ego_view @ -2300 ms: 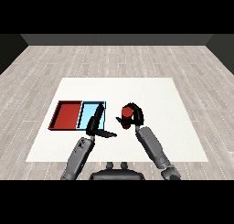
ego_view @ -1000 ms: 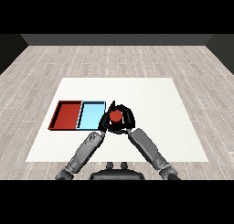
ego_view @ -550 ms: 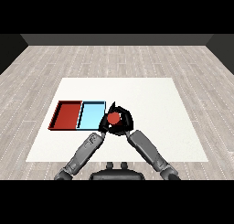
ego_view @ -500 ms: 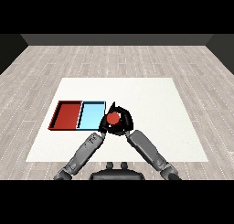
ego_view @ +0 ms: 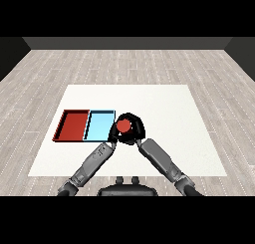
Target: Pick the red can and put it in the red box
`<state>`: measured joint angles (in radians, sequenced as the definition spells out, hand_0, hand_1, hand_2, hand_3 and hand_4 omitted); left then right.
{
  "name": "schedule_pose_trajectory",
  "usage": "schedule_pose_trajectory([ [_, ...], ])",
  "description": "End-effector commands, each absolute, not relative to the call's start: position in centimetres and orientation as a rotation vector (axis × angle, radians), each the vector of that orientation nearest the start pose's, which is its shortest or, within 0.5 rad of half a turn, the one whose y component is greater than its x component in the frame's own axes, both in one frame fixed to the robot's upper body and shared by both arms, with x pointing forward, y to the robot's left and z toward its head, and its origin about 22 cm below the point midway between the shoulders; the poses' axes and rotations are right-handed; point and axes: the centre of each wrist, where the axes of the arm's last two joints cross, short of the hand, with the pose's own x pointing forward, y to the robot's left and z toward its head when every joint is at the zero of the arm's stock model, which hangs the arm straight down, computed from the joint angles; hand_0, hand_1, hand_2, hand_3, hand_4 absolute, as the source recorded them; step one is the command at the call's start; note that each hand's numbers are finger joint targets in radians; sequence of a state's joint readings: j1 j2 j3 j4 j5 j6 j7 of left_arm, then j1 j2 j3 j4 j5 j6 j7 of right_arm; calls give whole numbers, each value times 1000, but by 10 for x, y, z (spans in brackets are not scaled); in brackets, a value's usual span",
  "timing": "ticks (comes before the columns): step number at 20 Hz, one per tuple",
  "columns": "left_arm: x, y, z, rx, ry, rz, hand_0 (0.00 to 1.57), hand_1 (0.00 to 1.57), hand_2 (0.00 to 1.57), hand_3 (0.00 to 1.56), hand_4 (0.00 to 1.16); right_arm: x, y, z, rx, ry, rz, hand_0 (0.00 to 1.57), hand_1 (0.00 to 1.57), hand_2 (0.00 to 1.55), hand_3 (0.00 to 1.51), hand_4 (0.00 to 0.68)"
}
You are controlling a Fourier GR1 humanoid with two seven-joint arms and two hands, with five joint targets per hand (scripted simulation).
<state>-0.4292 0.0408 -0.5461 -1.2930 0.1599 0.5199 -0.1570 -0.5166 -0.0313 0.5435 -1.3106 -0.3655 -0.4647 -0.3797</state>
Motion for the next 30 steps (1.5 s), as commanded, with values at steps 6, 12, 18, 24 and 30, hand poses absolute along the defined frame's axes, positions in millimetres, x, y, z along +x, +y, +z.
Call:
schedule_pose_trajectory([
  [6, 287, 54, 36, -58, -1800, -199, 1571, 1571, 1495, 1340, 857, 284, -52, 43, 415, -1995, 70, 1518, 1518, 1450, 1391, 541],
  [12, 295, 61, 23, -110, -1800, -154, 1571, 1571, 1528, 1424, 885, 288, -45, 60, 387, -2011, 54, 1516, 1516, 1459, 1396, 549],
  [18, 286, 58, 31, -106, -1822, -130, 1571, 1571, 1569, 1491, 1140, 276, -51, 62, 479, -2000, 74, 763, 763, 612, 0, 0],
  [24, 290, 52, 26, -90, -1831, -124, 1571, 1571, 1569, 1491, 1140, 272, -46, 78, 467, -2016, 76, 0, 0, 0, 0, 0],
  [30, 269, 59, 37, -77, -1835, -127, 1571, 1571, 1571, 1476, 1153, 285, -83, 65, 371, -2047, 90, 0, 0, 0, 0, 0],
])
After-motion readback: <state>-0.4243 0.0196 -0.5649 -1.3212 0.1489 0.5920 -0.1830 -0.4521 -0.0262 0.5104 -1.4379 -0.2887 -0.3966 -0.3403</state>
